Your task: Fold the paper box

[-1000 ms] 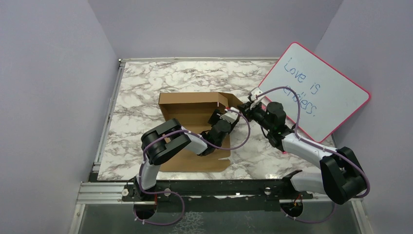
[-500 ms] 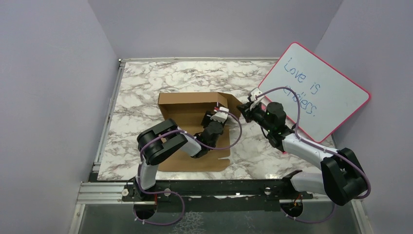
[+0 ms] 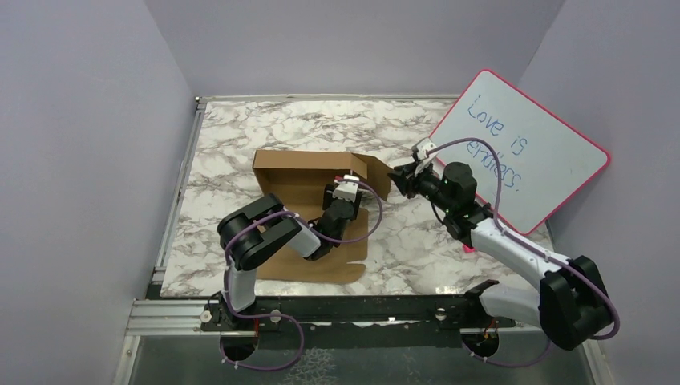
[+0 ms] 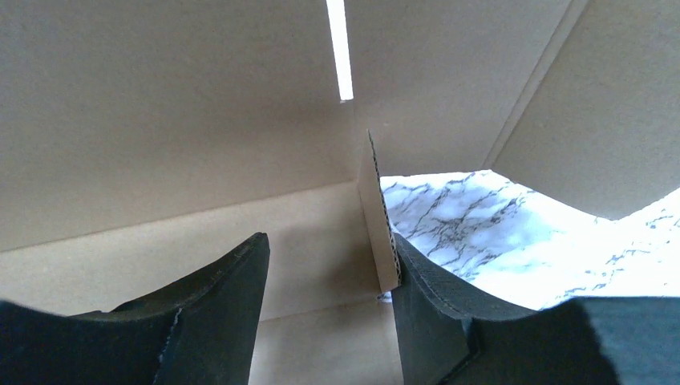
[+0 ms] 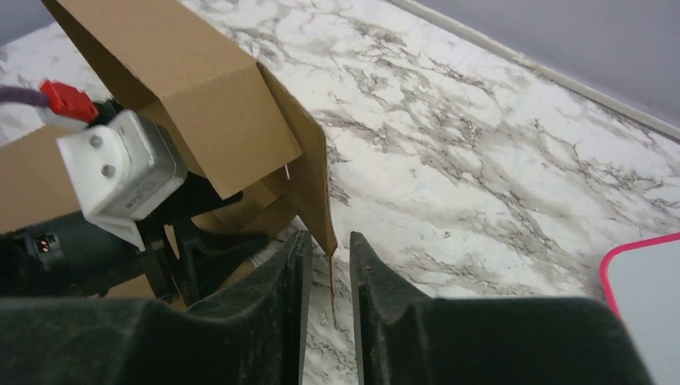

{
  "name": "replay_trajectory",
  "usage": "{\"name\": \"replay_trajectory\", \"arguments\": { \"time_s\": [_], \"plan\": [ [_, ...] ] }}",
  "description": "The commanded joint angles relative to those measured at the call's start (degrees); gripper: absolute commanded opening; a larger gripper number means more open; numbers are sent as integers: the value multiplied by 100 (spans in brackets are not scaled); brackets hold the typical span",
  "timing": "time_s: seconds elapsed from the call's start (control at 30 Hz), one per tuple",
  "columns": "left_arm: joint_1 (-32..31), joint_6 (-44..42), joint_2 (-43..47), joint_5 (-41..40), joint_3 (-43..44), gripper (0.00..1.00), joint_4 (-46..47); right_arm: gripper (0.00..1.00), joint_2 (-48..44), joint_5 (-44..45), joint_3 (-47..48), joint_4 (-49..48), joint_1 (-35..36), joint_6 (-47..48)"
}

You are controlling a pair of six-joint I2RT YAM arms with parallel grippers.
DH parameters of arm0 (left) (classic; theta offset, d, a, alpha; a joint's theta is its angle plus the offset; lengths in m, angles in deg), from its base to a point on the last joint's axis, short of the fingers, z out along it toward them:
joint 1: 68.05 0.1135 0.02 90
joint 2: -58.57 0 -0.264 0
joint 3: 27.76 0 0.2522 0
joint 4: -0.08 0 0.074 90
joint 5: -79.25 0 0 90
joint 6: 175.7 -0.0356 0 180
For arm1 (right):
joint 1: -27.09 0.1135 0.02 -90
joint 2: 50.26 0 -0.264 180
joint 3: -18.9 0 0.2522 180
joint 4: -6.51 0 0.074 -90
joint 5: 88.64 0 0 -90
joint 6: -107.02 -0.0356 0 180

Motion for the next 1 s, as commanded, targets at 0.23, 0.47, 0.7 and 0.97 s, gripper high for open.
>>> {"name": "replay_trajectory", "arguments": {
  "time_s": [0.23, 0.47, 0.7, 0.97],
  "plan": [
    [257, 521, 400, 882, -520, 57, 134, 41, -1007, 1037, 852, 1459, -76, -85],
    [459, 700, 522, 1201, -698, 57, 133, 43, 72, 935, 987, 1226, -201, 199],
    [653, 848, 577, 1688, -797, 56, 134, 43, 1067, -112, 1026, 617, -196, 419],
    [711, 882, 521, 2001, -829, 54, 132, 41, 2033, -1905, 1078, -285, -196, 313]
  ]
}}
